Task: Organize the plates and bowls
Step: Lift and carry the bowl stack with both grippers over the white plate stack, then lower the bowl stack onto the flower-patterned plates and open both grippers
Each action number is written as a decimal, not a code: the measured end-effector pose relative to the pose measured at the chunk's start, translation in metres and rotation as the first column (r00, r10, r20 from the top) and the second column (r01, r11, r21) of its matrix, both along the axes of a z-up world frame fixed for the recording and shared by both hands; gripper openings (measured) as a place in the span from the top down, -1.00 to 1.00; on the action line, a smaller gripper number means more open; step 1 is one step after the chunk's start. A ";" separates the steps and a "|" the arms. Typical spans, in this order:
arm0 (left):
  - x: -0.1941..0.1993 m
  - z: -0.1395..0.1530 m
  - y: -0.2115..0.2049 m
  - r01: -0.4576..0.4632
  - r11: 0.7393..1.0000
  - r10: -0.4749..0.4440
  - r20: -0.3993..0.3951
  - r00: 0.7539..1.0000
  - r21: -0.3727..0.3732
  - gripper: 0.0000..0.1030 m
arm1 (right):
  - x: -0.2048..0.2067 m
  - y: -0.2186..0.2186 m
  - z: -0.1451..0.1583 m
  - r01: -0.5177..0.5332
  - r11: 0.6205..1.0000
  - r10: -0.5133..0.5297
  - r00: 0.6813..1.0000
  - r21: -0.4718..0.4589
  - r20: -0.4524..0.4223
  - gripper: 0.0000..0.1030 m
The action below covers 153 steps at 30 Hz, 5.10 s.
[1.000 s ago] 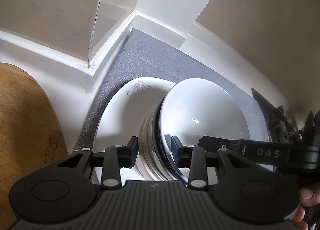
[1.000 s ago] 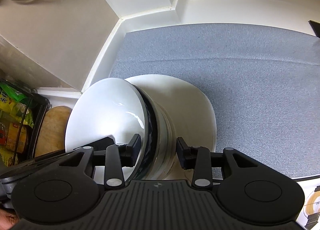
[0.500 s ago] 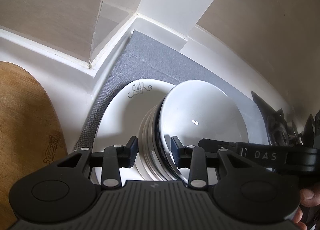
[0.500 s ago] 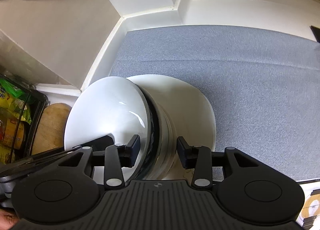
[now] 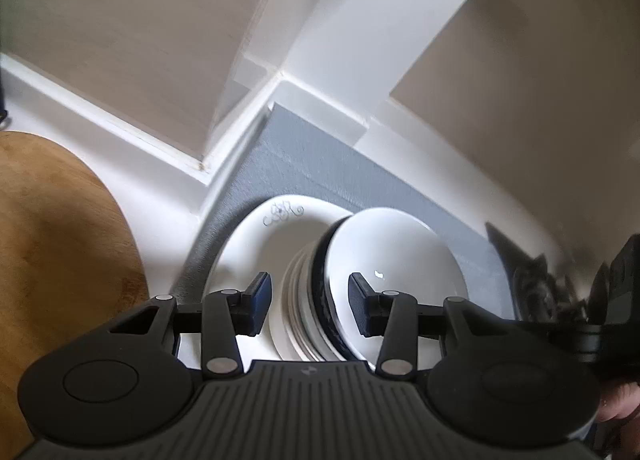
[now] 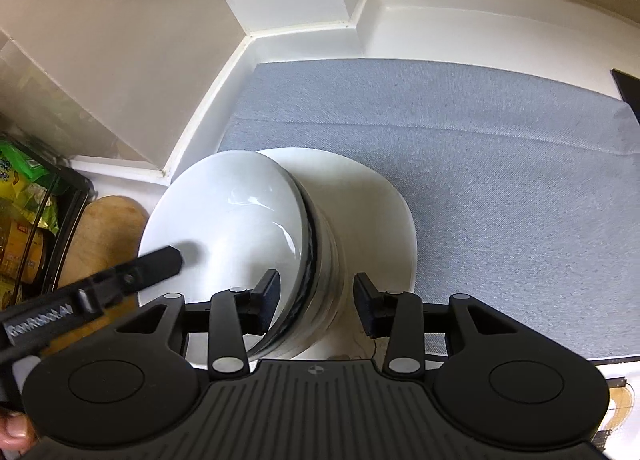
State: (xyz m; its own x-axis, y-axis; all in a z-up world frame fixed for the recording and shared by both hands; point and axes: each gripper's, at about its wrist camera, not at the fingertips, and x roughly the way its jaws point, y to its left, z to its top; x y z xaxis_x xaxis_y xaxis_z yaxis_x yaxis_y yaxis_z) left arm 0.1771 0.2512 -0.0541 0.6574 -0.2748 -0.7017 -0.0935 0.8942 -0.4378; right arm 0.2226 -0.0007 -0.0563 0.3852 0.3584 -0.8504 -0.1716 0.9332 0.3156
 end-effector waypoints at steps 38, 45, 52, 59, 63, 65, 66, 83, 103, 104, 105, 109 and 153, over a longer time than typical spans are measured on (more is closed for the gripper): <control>-0.003 -0.071 0.015 -0.105 0.994 0.103 -0.097 0.990 -0.020 0.15 | 0.003 -0.063 -0.066 0.189 0.966 -0.185 0.982 0.177 -0.042 0.15; -0.004 -0.074 0.011 -0.104 0.994 0.102 -0.097 0.990 -0.016 0.19 | 0.011 -0.052 -0.073 0.128 0.974 -0.116 0.991 0.186 -0.073 0.15; -0.009 -0.069 0.010 -0.126 0.992 0.126 -0.100 0.987 -0.001 0.19 | 0.016 -0.052 -0.076 0.096 0.975 -0.080 0.993 0.199 -0.085 0.16; -0.015 -0.067 0.007 -0.157 0.988 0.156 -0.099 0.983 0.005 0.19 | 0.022 -0.051 -0.076 0.073 0.978 -0.060 0.995 0.195 -0.074 0.16; -0.022 -0.068 0.010 -0.172 0.985 0.169 -0.088 0.982 -0.018 0.26 | 0.021 -0.059 -0.073 0.068 0.976 -0.055 0.996 0.207 -0.068 0.15; -0.023 -0.069 0.012 -0.176 0.984 0.173 -0.083 0.981 -0.029 0.26 | 0.022 -0.060 -0.073 0.063 0.976 -0.050 0.996 0.206 -0.067 0.15; -0.024 -0.069 0.013 -0.178 0.983 0.174 -0.082 0.981 -0.036 0.27 | 0.022 -0.061 -0.074 0.063 0.977 -0.050 0.996 0.204 -0.070 0.14; -0.013 -0.063 -0.003 -0.162 0.987 0.161 -0.091 0.983 -0.010 0.29 | 0.029 -0.068 -0.075 0.035 0.971 -0.016 0.997 0.237 -0.078 0.40; 0.033 -0.071 -0.104 -0.070 0.998 0.068 -0.107 0.992 -0.008 0.28 | 0.032 -0.163 -0.074 0.119 0.967 -0.102 0.991 0.226 -0.084 0.39; 0.034 -0.072 -0.110 -0.067 0.998 0.065 -0.107 0.992 -0.010 0.27 | 0.032 -0.169 -0.074 0.124 0.967 -0.108 0.991 0.221 -0.081 0.39; 0.036 -0.073 -0.114 -0.064 0.998 0.062 -0.106 0.992 -0.011 0.27 | 0.033 -0.175 -0.074 0.128 0.967 -0.113 0.990 0.219 -0.080 0.39; 0.041 -0.075 -0.126 -0.065 0.998 0.063 -0.103 0.993 -0.011 0.27 | 0.035 -0.189 -0.075 0.138 0.967 -0.124 0.989 0.216 -0.077 0.39; -0.087 0.021 -0.255 -0.126 0.913 0.076 0.142 0.987 0.389 -0.94 | -0.050 -0.234 -0.034 -0.038 0.995 0.011 0.961 0.094 0.276 -0.99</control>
State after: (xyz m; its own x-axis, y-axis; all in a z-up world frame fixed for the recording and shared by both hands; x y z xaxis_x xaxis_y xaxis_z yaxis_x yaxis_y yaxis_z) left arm 0.0900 -0.0040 -0.0328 0.7537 0.0812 -0.6522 -0.1616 0.9848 -0.0642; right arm 0.1725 -0.2345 -0.0899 0.5890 0.4467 -0.6734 -0.2872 0.8947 0.3423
